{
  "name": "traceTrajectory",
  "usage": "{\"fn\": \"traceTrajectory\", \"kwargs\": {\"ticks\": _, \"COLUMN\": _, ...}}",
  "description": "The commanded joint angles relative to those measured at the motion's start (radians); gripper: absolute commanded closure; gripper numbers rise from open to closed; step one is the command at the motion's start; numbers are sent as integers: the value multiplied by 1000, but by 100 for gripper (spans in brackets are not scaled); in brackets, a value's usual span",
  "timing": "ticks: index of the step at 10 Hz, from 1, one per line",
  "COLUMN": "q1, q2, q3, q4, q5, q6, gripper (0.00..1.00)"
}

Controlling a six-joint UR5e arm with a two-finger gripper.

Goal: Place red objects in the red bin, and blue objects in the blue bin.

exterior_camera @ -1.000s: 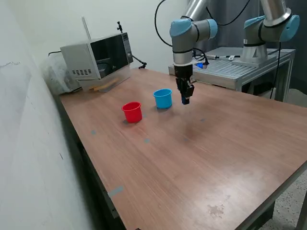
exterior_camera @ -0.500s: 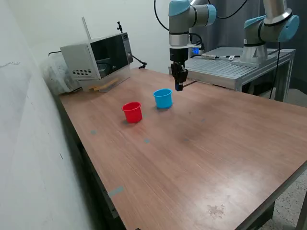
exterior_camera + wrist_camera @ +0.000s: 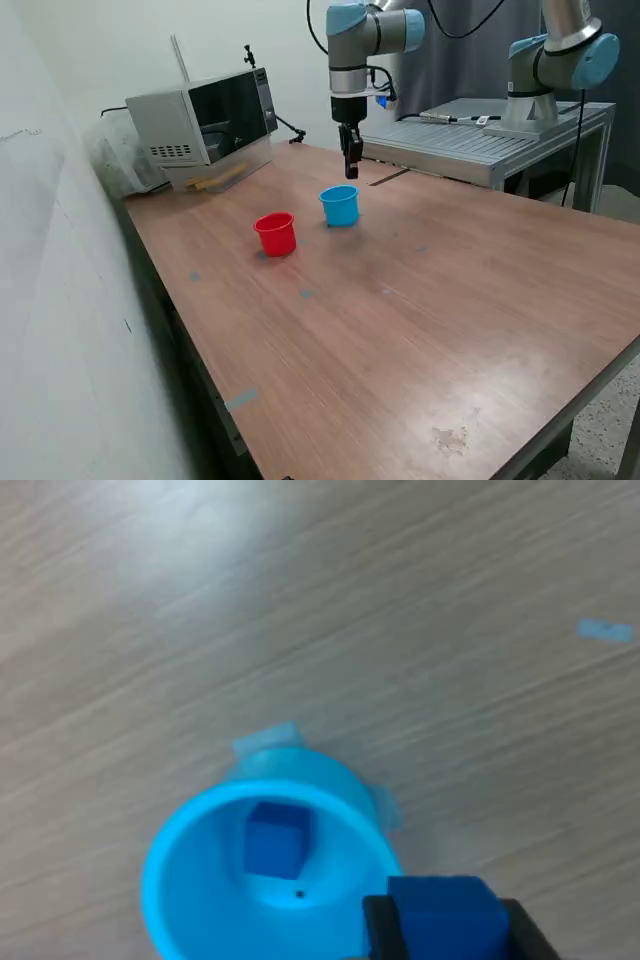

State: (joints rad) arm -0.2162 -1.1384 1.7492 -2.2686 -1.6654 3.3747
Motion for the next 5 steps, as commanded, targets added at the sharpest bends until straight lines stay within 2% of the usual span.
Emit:
{"fn": "traceTrajectory", "kwargs": {"ticks": 1, "q1": -40, "q2": 14, "q3": 1, "q4": 9, "q5": -7, "q6": 0, "gripper": 100}}
{"fn": "traceTrajectory", "kwargs": {"ticks": 5, "q1": -57, "q2": 32, "q3": 1, "q4": 11, "q5": -7, "q6": 0, "gripper": 100}}
